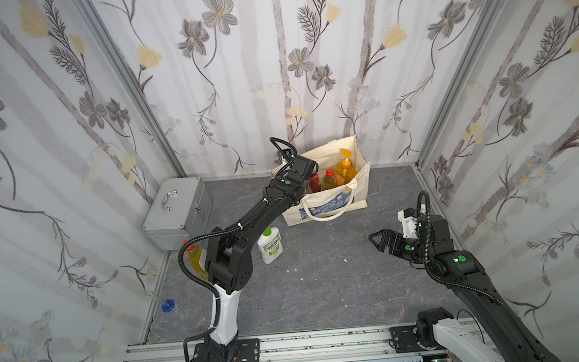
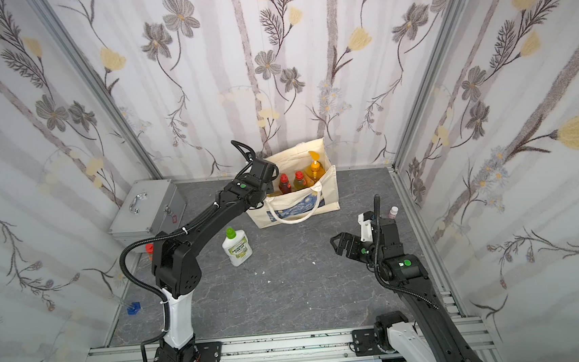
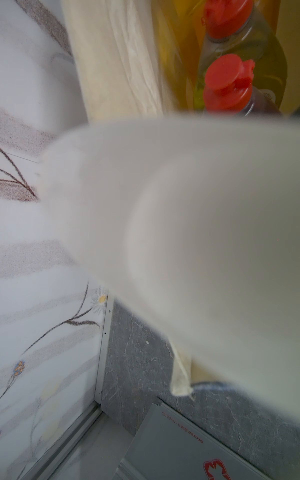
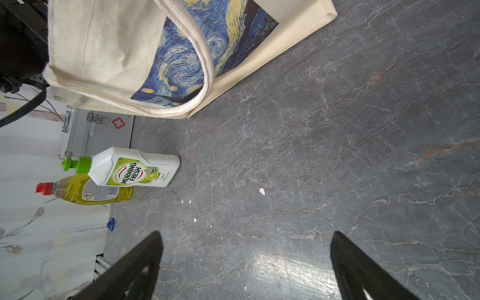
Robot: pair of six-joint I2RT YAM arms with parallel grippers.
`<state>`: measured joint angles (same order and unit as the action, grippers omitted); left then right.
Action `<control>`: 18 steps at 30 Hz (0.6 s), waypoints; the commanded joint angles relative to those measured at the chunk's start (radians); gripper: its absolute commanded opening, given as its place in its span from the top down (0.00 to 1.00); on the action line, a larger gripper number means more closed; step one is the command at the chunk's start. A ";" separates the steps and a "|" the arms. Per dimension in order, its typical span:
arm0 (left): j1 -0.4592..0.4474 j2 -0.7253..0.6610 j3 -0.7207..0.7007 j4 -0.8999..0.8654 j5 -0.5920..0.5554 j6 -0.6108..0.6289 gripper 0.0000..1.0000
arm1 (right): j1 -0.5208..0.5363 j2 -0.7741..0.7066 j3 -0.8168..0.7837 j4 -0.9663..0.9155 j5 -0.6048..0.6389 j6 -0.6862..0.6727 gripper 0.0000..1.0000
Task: Pack dish soap into the shopping bag
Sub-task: Place the bottle of dish soap in the shopping bag.
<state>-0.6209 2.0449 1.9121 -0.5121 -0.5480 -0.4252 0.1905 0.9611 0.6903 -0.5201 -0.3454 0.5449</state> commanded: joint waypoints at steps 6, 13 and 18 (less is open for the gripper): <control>0.008 -0.006 0.003 0.087 -0.089 0.007 0.42 | 0.000 -0.001 0.001 0.014 0.005 -0.008 0.00; 0.007 -0.017 0.001 0.080 -0.075 0.009 0.35 | -0.002 -0.001 -0.001 0.015 0.003 -0.009 0.00; 0.007 -0.026 0.004 0.074 -0.048 0.019 0.25 | -0.002 0.001 -0.002 0.017 0.003 -0.008 0.00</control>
<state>-0.6178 2.0377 1.9118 -0.4999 -0.5503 -0.4107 0.1905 0.9611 0.6899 -0.5201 -0.3454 0.5449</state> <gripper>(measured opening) 0.740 0.997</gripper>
